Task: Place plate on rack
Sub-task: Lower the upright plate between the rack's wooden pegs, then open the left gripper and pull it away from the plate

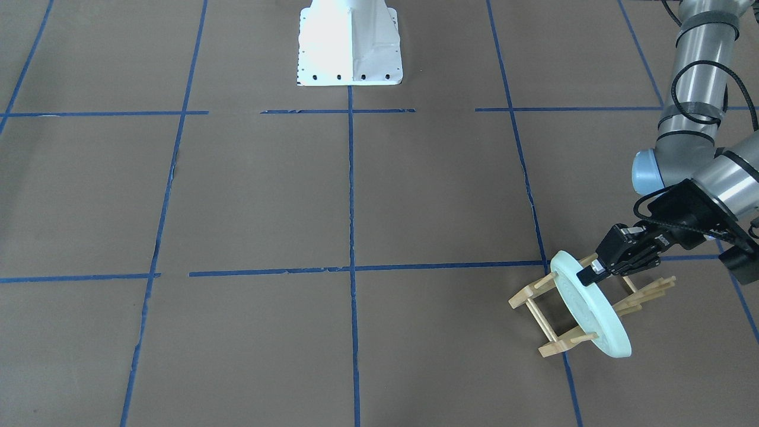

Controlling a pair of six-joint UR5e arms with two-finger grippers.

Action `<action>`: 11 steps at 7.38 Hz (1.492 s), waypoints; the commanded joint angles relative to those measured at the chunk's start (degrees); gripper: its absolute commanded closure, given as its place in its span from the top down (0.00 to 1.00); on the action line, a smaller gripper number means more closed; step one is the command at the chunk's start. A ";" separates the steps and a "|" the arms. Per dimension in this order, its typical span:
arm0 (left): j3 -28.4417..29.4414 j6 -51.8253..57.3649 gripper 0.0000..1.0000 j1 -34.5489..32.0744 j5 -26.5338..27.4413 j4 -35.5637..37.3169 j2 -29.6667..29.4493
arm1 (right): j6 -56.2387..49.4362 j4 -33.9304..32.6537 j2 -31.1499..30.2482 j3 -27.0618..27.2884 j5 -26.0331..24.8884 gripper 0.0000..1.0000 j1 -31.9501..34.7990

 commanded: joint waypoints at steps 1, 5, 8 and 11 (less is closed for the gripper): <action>0.01 0.09 0.89 0.01 0.10 0.00 0.05 | 0.00 0.07 0.00 0.00 0.00 1.00 0.00; -4.56 0.70 1.00 -0.43 0.36 0.70 3.55 | 0.00 -0.02 0.00 0.00 0.00 1.00 0.00; -7.27 12.76 1.00 -3.59 0.01 5.50 10.91 | 0.00 -0.02 0.00 0.00 0.00 1.00 0.00; -12.81 38.76 1.00 -8.06 0.54 25.34 18.12 | 0.09 0.07 0.00 0.00 0.00 1.00 0.00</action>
